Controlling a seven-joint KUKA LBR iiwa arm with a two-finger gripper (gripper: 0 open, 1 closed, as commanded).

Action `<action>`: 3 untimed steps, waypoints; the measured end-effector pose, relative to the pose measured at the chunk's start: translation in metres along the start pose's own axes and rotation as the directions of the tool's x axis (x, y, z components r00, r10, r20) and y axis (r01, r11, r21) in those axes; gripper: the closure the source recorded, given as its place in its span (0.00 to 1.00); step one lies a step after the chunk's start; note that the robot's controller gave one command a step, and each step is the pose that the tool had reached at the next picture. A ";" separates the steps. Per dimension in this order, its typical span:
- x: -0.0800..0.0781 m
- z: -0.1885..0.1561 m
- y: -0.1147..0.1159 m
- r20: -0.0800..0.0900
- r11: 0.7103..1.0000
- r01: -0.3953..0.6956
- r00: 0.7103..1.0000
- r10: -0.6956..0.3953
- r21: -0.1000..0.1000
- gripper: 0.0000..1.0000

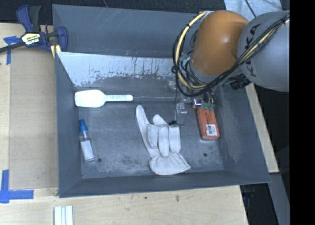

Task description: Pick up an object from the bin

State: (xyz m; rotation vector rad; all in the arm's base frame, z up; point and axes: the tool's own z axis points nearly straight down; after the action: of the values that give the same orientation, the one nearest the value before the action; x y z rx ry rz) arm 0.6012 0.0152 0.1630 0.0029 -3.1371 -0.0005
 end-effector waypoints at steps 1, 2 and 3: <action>-0.002 -0.005 0.000 0.008 1.000 0.000 1.000 0.000 0.000 0.00; 0.018 0.033 0.021 0.010 0.950 0.313 0.950 -0.313 0.004 0.00; 0.075 0.019 -0.006 0.004 0.747 0.664 0.747 -0.664 0.003 0.00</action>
Offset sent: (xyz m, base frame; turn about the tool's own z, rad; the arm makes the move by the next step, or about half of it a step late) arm -0.0497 0.0519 -0.0930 -0.7900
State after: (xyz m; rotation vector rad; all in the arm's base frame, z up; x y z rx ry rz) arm 0.5261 0.0091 0.1441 1.1195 -2.9365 -0.0007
